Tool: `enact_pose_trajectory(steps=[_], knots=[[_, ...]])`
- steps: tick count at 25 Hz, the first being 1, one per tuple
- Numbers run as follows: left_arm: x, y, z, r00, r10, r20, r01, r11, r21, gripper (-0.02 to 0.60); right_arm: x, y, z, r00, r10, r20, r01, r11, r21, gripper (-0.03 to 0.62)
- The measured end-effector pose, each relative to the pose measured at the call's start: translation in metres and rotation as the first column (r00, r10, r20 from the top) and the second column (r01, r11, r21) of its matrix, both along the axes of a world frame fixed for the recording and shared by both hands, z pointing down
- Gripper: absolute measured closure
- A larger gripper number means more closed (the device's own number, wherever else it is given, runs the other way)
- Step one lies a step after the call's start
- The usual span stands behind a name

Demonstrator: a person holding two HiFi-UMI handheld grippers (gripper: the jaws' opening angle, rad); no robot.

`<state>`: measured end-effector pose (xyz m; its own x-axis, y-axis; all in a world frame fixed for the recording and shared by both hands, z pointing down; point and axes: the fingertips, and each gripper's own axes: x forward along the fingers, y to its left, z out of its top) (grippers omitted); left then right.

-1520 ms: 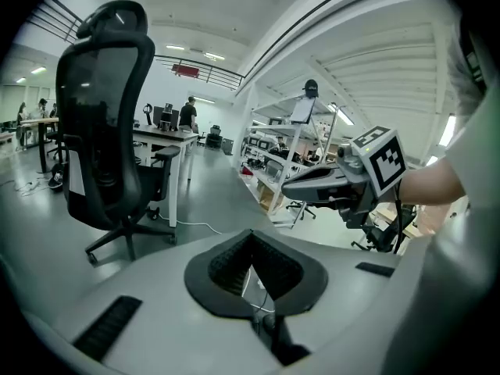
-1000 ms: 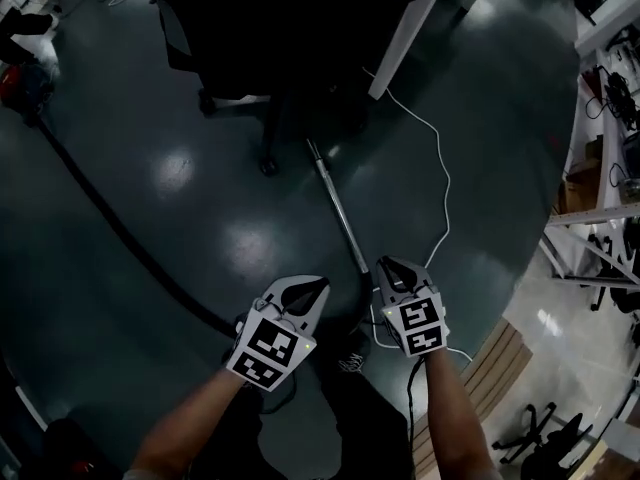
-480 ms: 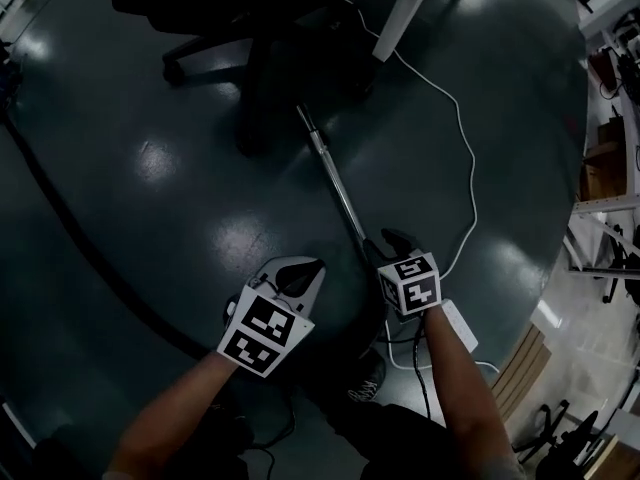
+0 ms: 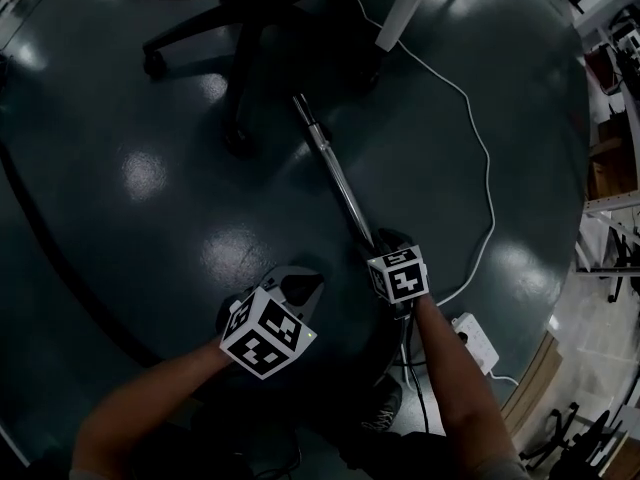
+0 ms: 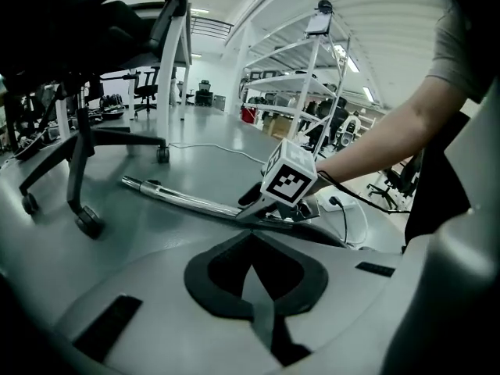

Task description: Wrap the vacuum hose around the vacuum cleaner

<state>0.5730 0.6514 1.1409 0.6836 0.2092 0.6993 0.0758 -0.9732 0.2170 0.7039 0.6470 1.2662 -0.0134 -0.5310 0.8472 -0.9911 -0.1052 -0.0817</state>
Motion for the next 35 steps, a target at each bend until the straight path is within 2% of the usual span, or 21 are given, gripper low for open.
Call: enact_pose_trajectory(steps=[5,13,20,26,33,35], knots=[[0.000,-0.014,0.026,1.000,-0.024,-0.003,0.024,1.000,-0.020,0.574,-0.002,0.001,0.030,0.999,-0.037,-0.022,0.037,0.999,-0.033,0.391],[-0.008,-0.026,0.027,0.999,-0.035,0.001,0.035,0.999,-0.014,0.574,-0.002,0.004,0.029,0.999,-0.049,-0.023,0.047,0.996,-0.076,0.418],[-0.006,-0.032,0.011,1.000,0.006,-0.022,-0.005,0.998,0.056,0.574,-0.002,0.004,-0.005,0.998,-0.061,-0.034,0.059,0.997,-0.057,0.418],[0.007,-0.050,-0.013,0.996,0.019,-0.092,-0.007,0.992,0.123,0.574,-0.011,0.005,-0.052,0.992,-0.116,-0.057,0.114,0.993,-0.033,0.418],[0.014,-0.081,-0.056,0.986,0.045,-0.161,-0.001,0.965,0.262,0.568,-0.041,-0.004,-0.124,0.974,-0.206,-0.092,0.212,0.975,0.062,0.418],[0.013,-0.093,-0.074,0.982,0.029,-0.185,0.028,0.954,0.300,0.514,-0.052,-0.013,-0.143,0.963,-0.245,-0.110,0.255,0.963,0.086,0.418]])
